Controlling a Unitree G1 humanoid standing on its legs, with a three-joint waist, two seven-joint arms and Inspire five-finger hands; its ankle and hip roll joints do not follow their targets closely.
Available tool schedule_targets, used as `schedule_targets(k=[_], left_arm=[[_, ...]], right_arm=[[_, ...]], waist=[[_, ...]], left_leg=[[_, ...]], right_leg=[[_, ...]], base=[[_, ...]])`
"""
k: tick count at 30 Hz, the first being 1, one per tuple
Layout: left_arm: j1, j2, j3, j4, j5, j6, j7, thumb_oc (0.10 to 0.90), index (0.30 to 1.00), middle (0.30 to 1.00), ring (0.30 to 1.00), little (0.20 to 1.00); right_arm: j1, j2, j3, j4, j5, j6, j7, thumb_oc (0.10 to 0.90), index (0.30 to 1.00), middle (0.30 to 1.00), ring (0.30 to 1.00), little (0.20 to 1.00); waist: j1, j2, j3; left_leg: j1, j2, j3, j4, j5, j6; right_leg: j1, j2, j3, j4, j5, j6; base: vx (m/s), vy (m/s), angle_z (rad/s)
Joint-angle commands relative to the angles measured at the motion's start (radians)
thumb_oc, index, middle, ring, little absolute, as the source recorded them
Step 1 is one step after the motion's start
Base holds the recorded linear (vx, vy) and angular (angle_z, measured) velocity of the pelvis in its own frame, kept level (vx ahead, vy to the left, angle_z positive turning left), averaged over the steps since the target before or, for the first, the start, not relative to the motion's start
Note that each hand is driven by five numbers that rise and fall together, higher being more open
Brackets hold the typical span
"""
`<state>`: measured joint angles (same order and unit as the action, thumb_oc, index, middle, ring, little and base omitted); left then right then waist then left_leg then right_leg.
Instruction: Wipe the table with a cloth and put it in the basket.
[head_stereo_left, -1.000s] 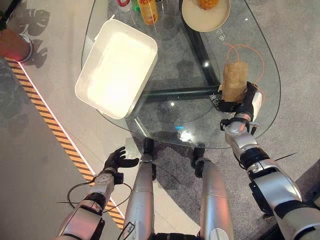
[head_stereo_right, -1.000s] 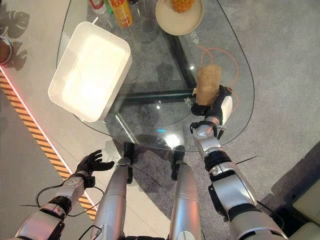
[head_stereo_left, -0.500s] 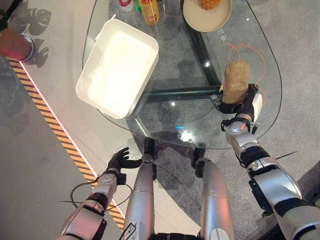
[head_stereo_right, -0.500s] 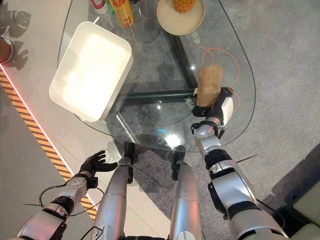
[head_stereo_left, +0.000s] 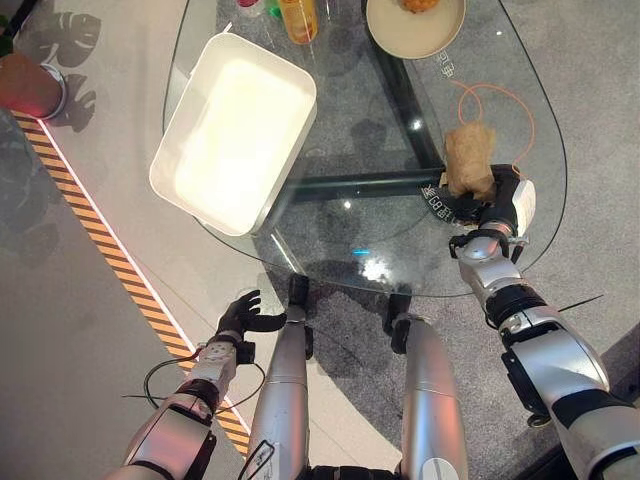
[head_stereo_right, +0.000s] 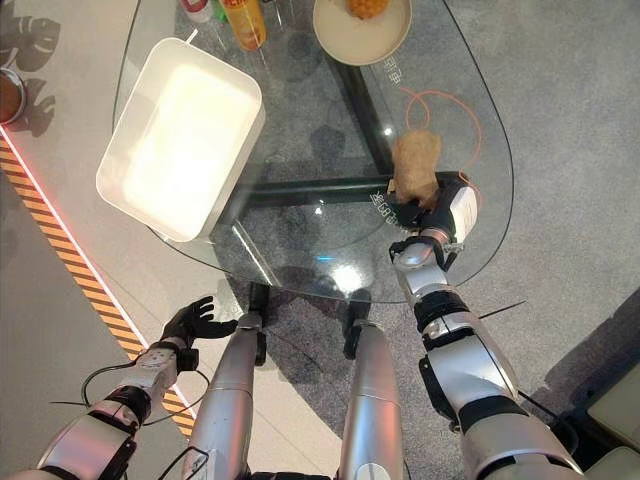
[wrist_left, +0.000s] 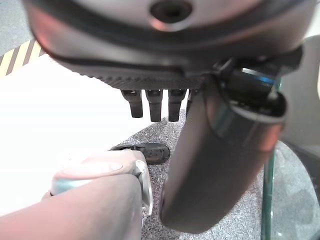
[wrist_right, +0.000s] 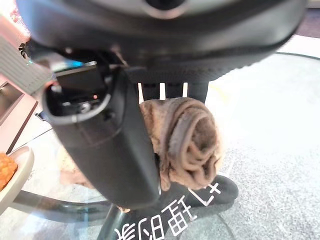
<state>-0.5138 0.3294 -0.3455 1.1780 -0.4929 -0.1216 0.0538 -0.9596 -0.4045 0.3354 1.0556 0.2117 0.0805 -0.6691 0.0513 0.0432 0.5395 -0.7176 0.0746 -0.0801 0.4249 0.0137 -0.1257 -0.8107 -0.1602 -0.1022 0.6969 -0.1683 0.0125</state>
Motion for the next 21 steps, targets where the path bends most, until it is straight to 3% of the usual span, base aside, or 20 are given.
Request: schedule_targets(k=[1,21], left_arm=[[0.012,-0.007,-0.007,0.029,0.014,-0.007,0.018,0.8,0.9,0.9,0.9,0.9],[0.005,-0.007,-0.013,0.02,0.013,-0.001,0.027,0.8,0.9,0.9,0.9,0.9]], right_arm=[[-0.008,-0.016,0.045,0.023,-0.038,-0.003,0.028,0.1,0.3,0.3,0.3,0.2],[-0.023,-0.022,0.07,-0.012,-0.104,-0.016,0.025,0.1,0.3,0.3,0.3,0.2]], waist=[[0.004,0.043,-0.019],[0.003,0.04,-0.019]], left_leg=[[-0.025,-0.063,0.094,0.113,-0.091,0.111],[-0.032,-0.061,0.091,0.111,-0.086,0.112]], right_leg=[[0.028,0.031,-0.008,-0.089,0.068,-0.012],[0.022,0.035,-0.012,-0.091,0.07,-0.013]], base=[[0.0,0.0,0.0],[0.0,0.0,0.0]])
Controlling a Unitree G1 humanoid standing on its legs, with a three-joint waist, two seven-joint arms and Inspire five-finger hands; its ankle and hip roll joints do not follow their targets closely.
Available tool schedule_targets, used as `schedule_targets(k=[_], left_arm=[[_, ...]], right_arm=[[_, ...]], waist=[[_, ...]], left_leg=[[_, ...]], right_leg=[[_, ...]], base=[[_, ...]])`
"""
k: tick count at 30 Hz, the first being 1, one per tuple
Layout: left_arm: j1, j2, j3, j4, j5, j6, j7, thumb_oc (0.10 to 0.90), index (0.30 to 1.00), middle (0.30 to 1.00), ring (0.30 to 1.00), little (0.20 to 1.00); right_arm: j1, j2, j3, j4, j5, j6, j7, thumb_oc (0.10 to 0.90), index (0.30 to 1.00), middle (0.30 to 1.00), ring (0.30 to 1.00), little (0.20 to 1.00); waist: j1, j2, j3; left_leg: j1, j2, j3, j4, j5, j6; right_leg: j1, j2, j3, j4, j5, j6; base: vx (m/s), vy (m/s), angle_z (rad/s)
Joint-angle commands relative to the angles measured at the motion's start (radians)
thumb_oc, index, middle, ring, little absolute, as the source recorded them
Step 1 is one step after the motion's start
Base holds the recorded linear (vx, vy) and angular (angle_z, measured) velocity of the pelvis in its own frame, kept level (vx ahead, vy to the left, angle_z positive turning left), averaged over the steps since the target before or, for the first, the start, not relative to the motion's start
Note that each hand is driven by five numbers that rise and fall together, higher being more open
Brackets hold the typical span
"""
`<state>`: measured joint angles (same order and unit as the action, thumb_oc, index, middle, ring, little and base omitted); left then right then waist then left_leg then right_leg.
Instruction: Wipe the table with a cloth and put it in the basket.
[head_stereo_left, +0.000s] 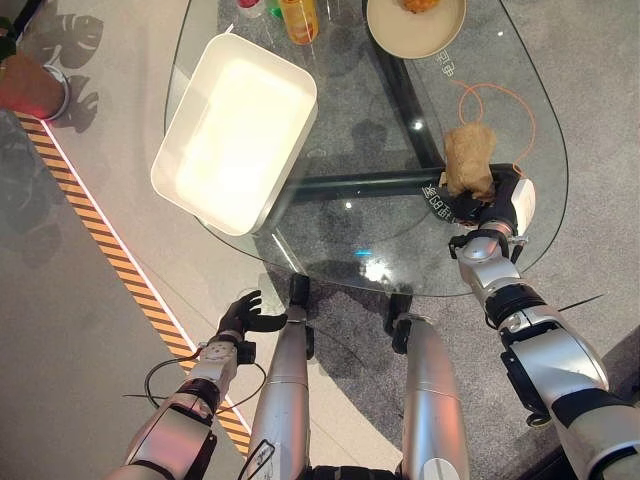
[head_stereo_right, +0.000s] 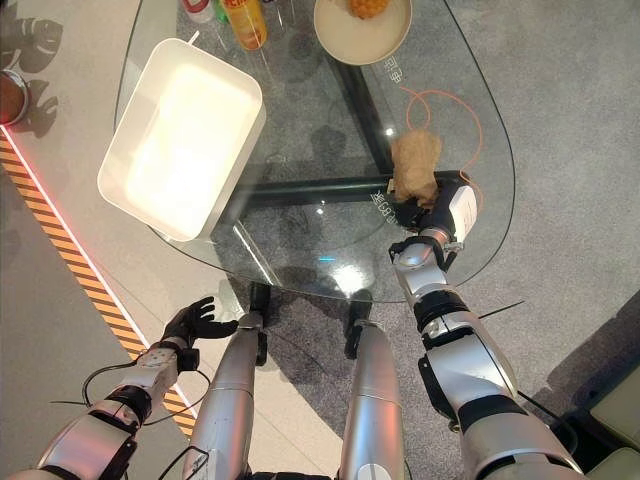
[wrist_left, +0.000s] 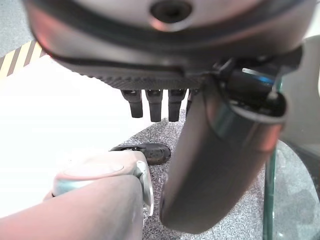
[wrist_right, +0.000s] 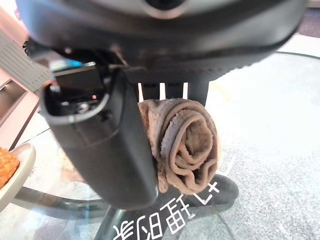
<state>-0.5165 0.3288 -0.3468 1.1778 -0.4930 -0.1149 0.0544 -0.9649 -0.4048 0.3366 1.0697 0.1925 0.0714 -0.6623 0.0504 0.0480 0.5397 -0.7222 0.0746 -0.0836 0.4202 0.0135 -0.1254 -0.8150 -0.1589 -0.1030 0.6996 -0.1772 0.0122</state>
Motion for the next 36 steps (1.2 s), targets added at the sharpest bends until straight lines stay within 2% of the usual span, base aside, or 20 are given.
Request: schedule_targets(k=[1,3,10,17,25,36], left_arm=[[0.008,-0.007,-0.013,0.019,0.013,-0.007,0.028,0.8,0.9,0.9,0.9,0.9],[0.01,-0.009,-0.016,0.016,0.008,-0.011,0.032,0.8,0.9,0.9,0.9,0.9],[0.014,-0.014,-0.016,0.011,0.013,-0.019,0.034,0.8,0.9,0.9,0.9,0.9],[0.017,-0.02,-0.02,0.006,0.008,-0.018,0.032,0.8,0.9,0.9,0.9,0.9],[0.023,-0.027,-0.026,-0.003,0.015,-0.02,0.034,0.8,0.9,0.9,0.9,0.9],[0.028,-0.034,-0.028,-0.027,0.023,-0.006,0.044,0.8,0.9,0.9,0.9,0.9]], right_arm=[[-0.019,-0.022,0.073,-0.035,-0.093,-0.004,0.018,0.1,0.3,0.3,0.3,0.2],[-0.033,-0.023,0.099,-0.076,-0.154,0.017,0.02,0.1,0.3,0.3,0.3,0.2],[-0.067,-0.012,0.185,-0.149,-0.24,0.086,0.058,0.1,0.3,0.3,0.3,0.2],[-0.094,0.011,0.273,-0.181,-0.321,0.142,0.158,0.1,0.3,0.3,0.3,0.2],[-0.082,0.032,0.336,-0.19,-0.393,0.116,0.237,0.1,0.3,0.3,0.3,0.2],[-0.068,0.046,0.398,-0.29,-0.484,0.09,0.331,0.1,0.3,0.3,0.3,0.2]], waist=[[0.004,0.035,-0.02],[0.005,0.033,-0.02],[0.011,0.034,-0.02],[0.019,0.043,-0.02],[0.028,0.045,-0.02],[0.025,0.046,-0.02]], left_leg=[[-0.027,-0.062,0.094,0.115,-0.085,0.112],[-0.028,-0.062,0.093,0.113,-0.083,0.111],[-0.029,-0.065,0.094,0.107,-0.078,0.109],[-0.03,-0.071,0.097,0.104,-0.075,0.108],[-0.027,-0.075,0.098,0.098,-0.07,0.109],[-0.024,-0.078,0.101,0.088,-0.063,0.106]], right_leg=[[0.026,0.033,-0.012,-0.094,0.08,-0.013],[0.026,0.033,-0.013,-0.098,0.082,-0.012],[0.024,0.033,-0.016,-0.1,0.081,-0.015],[0.021,0.028,-0.019,-0.102,0.079,-0.018],[0.025,0.022,-0.025,-0.106,0.081,-0.018],[0.022,0.017,-0.025,-0.115,0.089,-0.015]], base=[[0.0,0.0,0.0],[0.0,0.0,0.0],[0.0,0.0,0.0],[0.0,0.004,0.0],[0.0,0.0,0.0],[0.0,0.0,0.0]])
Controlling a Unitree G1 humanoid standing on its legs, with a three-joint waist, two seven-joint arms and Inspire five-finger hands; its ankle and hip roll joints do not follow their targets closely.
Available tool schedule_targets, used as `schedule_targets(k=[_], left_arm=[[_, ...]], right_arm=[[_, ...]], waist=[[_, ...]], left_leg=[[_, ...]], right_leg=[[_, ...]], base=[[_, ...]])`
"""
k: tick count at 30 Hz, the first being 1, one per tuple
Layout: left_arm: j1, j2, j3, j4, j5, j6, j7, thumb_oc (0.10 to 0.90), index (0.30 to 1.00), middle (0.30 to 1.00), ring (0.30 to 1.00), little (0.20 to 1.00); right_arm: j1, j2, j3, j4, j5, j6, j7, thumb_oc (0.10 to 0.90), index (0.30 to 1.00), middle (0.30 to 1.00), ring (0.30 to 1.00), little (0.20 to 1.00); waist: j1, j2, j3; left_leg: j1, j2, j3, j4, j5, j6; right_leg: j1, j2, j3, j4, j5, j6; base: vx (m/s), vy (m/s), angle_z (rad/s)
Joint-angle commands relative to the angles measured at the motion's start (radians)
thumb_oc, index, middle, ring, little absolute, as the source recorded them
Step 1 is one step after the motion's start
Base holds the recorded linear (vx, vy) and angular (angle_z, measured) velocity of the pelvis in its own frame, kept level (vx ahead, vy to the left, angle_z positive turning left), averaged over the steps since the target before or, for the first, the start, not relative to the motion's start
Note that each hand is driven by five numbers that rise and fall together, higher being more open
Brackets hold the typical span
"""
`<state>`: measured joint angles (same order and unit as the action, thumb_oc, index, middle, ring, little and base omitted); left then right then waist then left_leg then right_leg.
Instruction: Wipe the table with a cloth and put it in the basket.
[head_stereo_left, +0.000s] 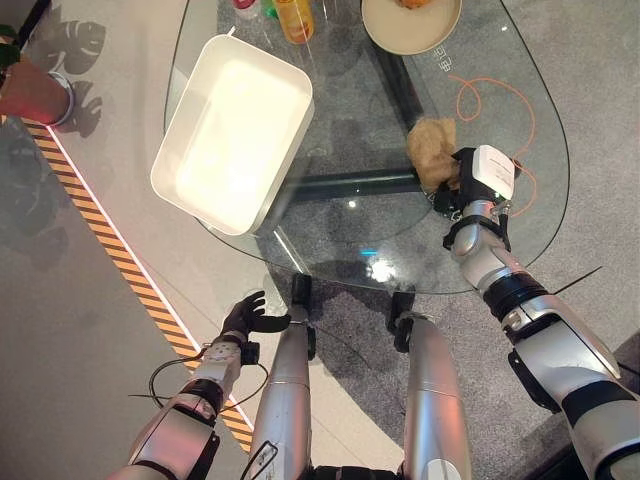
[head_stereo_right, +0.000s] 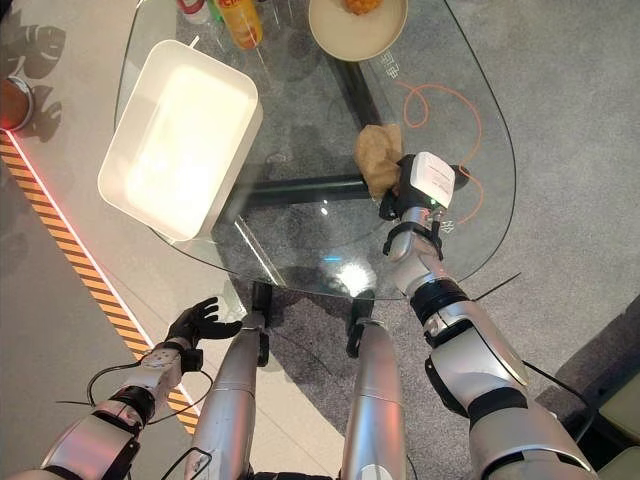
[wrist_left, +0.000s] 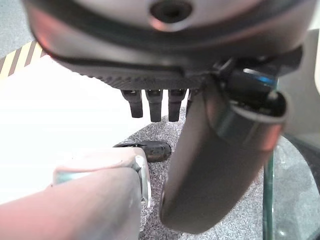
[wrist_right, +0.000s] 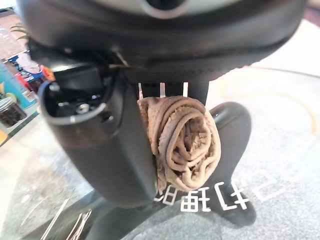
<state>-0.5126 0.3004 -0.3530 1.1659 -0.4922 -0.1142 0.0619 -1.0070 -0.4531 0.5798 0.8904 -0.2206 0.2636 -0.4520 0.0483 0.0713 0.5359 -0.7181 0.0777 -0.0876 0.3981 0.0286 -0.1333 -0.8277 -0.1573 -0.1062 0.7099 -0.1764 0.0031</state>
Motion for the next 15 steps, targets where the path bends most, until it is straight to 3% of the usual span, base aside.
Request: schedule_targets(k=[1,15], left_arm=[[0.024,-0.006,-0.022,-0.015,0.022,-0.006,0.037,0.8,0.9,0.9,0.9,0.9],[0.031,-0.01,-0.023,-0.025,0.03,-0.002,0.037,0.8,0.9,0.9,0.9,0.9]], right_arm=[[-0.024,0.095,0.158,-0.116,-0.072,-0.108,0.127,0.1,0.3,0.3,0.3,0.2],[0.001,0.1,0.222,-0.194,-0.143,-0.204,0.283,0.1,0.3,0.3,0.3,0.2]], waist=[[0.027,0.023,-0.016],[0.027,0.024,-0.016]], left_leg=[[-0.028,-0.081,0.105,0.11,-0.077,0.114],[-0.031,-0.085,0.106,0.111,-0.072,0.112]], right_leg=[[0.035,0.015,-0.022,-0.126,0.089,-0.006],[0.029,0.01,-0.025,-0.123,0.09,-0.008]], base=[[0.0,0.0,0.0],[0.0,0.0,0.0]])
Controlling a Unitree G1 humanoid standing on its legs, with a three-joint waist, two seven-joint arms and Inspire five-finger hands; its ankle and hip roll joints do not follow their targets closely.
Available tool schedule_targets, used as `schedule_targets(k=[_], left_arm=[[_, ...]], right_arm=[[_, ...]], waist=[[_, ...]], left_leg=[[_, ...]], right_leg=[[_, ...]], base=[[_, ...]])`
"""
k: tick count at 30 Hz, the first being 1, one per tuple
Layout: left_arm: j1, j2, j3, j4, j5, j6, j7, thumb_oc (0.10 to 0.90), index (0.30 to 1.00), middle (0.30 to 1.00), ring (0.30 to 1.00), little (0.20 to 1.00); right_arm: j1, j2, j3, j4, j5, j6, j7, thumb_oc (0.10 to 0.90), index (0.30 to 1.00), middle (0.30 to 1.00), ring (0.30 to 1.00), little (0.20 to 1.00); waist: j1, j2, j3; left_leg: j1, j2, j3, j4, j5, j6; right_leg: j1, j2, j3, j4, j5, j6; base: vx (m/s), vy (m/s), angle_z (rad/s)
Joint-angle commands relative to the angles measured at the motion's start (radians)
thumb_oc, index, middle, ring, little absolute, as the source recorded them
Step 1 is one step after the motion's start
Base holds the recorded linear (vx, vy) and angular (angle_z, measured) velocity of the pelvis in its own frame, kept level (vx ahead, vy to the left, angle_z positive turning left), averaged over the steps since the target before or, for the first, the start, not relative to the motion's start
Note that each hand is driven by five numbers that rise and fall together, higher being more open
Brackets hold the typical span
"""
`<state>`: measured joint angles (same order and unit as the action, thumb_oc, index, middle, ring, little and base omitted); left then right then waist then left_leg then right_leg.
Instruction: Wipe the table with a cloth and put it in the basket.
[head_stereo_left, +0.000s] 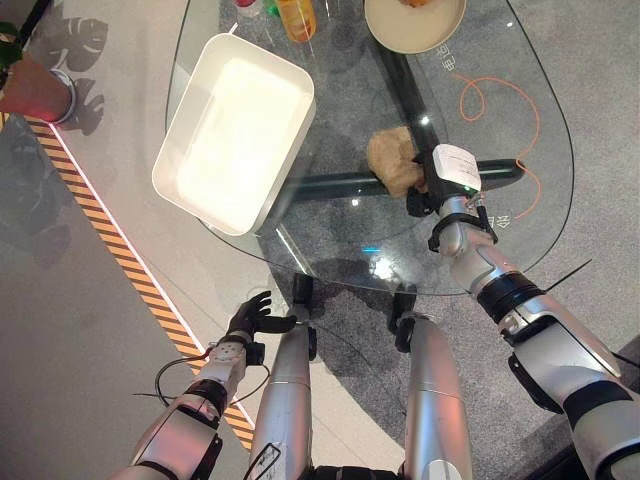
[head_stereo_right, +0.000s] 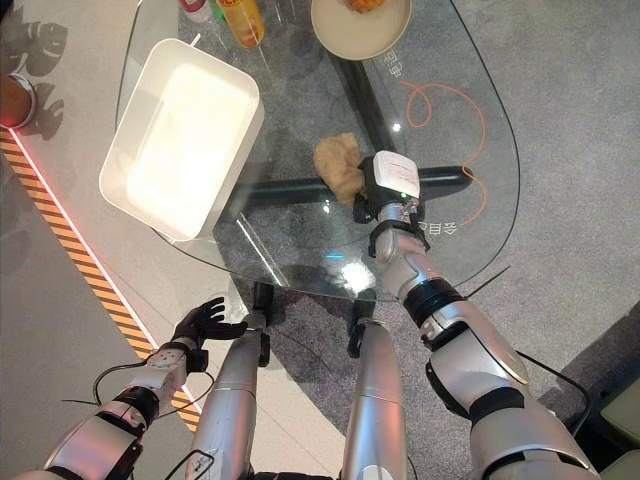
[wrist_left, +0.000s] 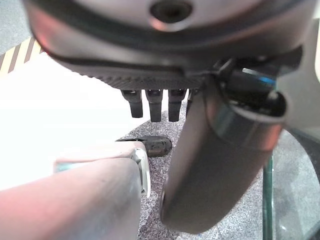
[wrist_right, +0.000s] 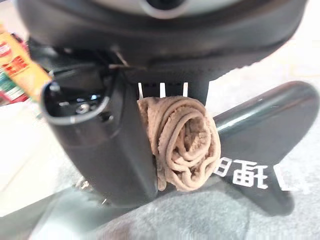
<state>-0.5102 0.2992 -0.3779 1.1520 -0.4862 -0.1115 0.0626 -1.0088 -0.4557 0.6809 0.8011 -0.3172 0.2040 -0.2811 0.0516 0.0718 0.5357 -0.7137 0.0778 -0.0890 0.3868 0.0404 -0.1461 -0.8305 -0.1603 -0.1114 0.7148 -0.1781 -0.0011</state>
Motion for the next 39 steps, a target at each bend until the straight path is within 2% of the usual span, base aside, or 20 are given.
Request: schedule_targets(k=[1,8,10,17,31,35,39], left_arm=[[0.029,-0.009,0.002,-0.01,0.024,-0.005,0.036,0.8,0.9,0.9,0.9,0.9],[0.027,-0.007,0.005,-0.012,0.024,-0.002,0.031,0.8,0.9,0.9,0.9,0.9],[0.027,-0.008,0.008,-0.009,0.028,-0.002,0.029,0.8,0.9,0.9,0.9,0.9],[0.025,0.0,0.006,-0.008,0.03,0.0,0.018,0.8,0.9,0.9,0.9,0.9],[0.028,0.007,0.006,-0.018,0.034,0.013,0.015,0.8,0.9,0.9,0.9,0.9],[0.024,0.007,0.005,-0.017,0.029,0.016,0.014,0.8,0.9,0.9,0.9,0.9],[0.019,0.009,0.001,-0.012,0.018,0.015,0.009,0.8,0.9,0.9,0.9,0.9]], right_arm=[[0.005,0.102,0.125,-0.11,-0.046,-0.153,0.122,0.1,0.3,0.3,0.3,0.2],[0.009,0.102,0.147,-0.146,-0.061,-0.191,0.178,0.1,0.3,0.3,0.3,0.2],[0.01,0.1,0.16,-0.161,-0.058,-0.231,0.229,0.1,0.3,0.3,0.3,0.2],[0.013,0.092,0.187,-0.185,-0.037,-0.294,0.307,0.1,0.3,0.3,0.3,0.2],[0.025,0.079,0.207,-0.216,-0.007,-0.321,0.421,0.1,0.3,0.3,0.3,0.2],[0.027,0.078,0.208,-0.215,-0.017,-0.313,0.41,0.1,0.3,0.3,0.3,0.2],[0.025,0.072,0.195,-0.195,-0.032,-0.256,0.296,0.1,0.3,0.3,0.3,0.2]], waist=[[0.023,0.025,-0.016],[0.021,0.025,-0.016],[0.021,0.024,-0.016],[0.022,0.024,-0.016],[0.023,0.022,-0.016],[0.021,0.023,-0.016],[0.019,0.028,-0.016]], left_leg=[[-0.036,-0.085,0.108,0.122,-0.084,0.125],[-0.036,-0.087,0.109,0.12,-0.08,0.123],[-0.034,-0.089,0.109,0.118,-0.08,0.123],[-0.037,-0.088,0.109,0.121,-0.077,0.123],[-0.04,-0.088,0.109,0.124,-0.074,0.125],[-0.04,-0.088,0.109,0.123,-0.074,0.124],[-0.043,-0.09,0.11,0.127,-0.074,0.126]], right_leg=[[0.031,0.012,-0.019,-0.128,0.091,-0.004],[0.028,0.011,-0.018,-0.13,0.094,-0.003],[0.029,0.012,-0.019,-0.131,0.094,-0.004],[0.024,0.008,-0.021,-0.129,0.096,-0.005],[0.02,0.005,-0.023,-0.125,0.099,-0.007],[0.018,0.006,-0.021,-0.124,0.099,-0.008],[0.012,0.006,-0.016,-0.117,0.098,-0.008]], base=[[0.0,0.0,0.0],[0.0,0.0,0.01],[0.0,0.0,0.0],[0.0,0.0,0.0],[0.0,0.0,0.0],[0.0,0.0,0.0],[0.0,0.0,0.0]])
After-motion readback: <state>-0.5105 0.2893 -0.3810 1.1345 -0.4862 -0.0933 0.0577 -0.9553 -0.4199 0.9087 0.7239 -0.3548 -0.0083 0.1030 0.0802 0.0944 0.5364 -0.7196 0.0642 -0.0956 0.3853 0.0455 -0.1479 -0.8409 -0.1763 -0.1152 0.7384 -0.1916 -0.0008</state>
